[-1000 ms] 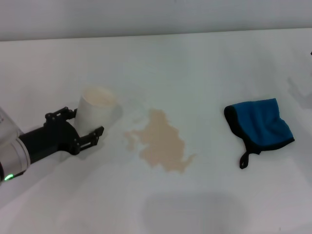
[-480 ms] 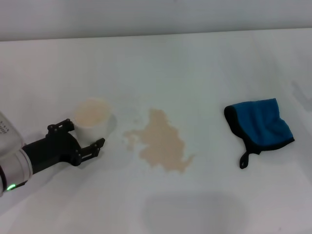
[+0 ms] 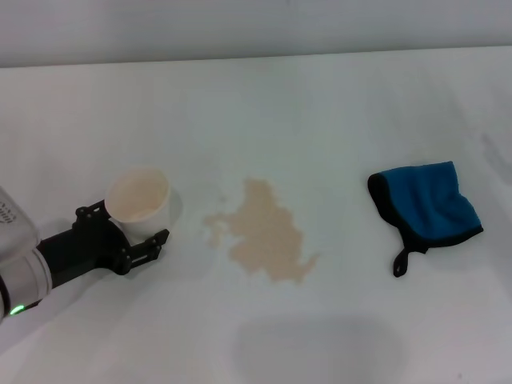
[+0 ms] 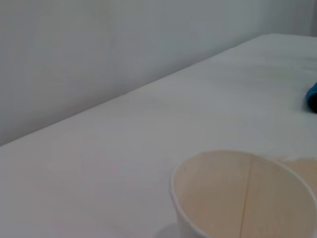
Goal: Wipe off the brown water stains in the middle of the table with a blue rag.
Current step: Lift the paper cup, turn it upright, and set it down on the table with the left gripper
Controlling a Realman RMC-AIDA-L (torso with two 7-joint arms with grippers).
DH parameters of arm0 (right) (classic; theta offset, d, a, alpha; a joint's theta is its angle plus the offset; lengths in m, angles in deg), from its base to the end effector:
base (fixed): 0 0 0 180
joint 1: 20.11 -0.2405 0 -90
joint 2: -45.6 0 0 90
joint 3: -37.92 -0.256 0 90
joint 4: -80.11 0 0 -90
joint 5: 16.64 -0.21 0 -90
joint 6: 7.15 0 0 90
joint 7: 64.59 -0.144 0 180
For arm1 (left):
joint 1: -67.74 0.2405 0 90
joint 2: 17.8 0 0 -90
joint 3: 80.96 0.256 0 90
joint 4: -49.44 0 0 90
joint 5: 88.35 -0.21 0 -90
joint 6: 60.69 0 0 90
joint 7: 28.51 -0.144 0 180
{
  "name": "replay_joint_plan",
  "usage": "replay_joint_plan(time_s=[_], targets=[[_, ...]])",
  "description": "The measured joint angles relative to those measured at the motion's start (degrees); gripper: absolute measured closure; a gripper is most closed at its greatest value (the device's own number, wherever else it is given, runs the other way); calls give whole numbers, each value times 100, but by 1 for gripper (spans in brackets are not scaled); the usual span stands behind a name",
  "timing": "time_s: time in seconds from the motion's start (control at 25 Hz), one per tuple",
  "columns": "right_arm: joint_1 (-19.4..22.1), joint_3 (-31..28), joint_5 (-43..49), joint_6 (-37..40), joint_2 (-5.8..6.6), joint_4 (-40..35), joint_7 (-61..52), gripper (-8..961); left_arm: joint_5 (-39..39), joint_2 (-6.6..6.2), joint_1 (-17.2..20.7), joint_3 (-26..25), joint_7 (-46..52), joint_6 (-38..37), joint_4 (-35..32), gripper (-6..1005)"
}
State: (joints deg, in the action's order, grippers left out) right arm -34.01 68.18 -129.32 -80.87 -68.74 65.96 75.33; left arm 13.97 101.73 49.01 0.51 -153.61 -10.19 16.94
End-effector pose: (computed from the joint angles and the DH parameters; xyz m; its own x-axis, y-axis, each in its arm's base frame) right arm 0.4028 0.2718 0.0706 0.6486 -0.0422 -0.7600 -0.7537 -0.1746 -0.6336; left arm -0.3096 0.3121 -0.0747 0.9144 0.2423 0.3243 0.3819 -0.7818 -0.4928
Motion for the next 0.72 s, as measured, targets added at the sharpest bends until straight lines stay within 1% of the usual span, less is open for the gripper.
replay_joint_plan(time_s=[0.32,0.6,0.72], targets=[[-23,11,0,8,7,-36,0,171,140,-4,42,0,-4,-11,-10,249],[-17,15,0,15,9,-70,0,172,202,0,72,6,-200,-88,-52,230],[-8,10,0,20,9,-70,0,172,202,0,72,14,-240,-70,-53,145]])
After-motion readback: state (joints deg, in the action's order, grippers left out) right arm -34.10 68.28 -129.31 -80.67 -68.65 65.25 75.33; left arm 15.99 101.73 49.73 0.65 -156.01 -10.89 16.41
